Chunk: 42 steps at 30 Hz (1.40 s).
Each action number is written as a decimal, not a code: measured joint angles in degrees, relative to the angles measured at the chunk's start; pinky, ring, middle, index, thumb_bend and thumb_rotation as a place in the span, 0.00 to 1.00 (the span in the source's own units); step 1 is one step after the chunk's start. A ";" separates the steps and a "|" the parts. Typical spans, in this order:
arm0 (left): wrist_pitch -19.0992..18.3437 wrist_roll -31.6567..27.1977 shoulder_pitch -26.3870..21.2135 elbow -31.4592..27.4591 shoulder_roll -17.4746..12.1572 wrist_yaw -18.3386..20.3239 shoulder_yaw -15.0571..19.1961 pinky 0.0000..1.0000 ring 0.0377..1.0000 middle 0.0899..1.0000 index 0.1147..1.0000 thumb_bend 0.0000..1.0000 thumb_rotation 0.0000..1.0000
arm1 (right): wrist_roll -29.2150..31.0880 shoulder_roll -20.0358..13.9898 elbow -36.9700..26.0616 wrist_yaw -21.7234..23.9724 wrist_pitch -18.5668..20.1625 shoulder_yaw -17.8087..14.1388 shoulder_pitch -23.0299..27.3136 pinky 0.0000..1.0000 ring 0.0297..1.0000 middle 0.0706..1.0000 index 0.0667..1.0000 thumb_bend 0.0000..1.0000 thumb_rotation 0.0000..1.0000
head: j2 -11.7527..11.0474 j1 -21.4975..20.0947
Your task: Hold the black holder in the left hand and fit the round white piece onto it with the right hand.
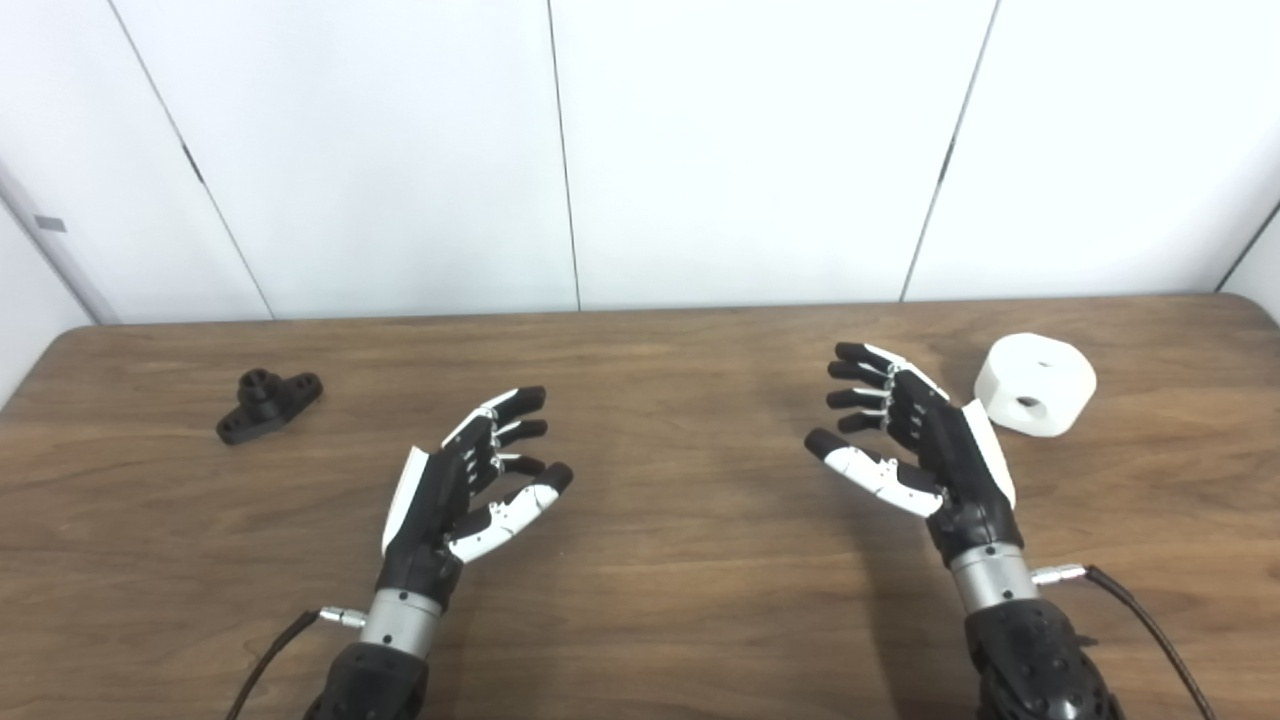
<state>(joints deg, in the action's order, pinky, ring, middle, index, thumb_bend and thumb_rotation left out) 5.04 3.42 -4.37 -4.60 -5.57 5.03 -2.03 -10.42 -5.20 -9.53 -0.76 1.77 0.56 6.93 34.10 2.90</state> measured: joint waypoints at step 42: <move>0.06 3.34 -0.70 -2.39 -1.52 -0.17 -0.37 0.62 0.71 0.74 0.69 0.67 0.05 | 4.69 -3.47 1.52 1.46 0.44 -3.06 -0.54 0.58 0.69 0.76 0.78 0.40 0.15 | -9.23 24.08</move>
<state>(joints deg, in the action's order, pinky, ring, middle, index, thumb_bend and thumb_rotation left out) 5.10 6.76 -5.07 -7.00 -7.09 4.86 -2.40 -5.73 -8.67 -8.01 0.70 2.21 -2.50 6.39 24.87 26.98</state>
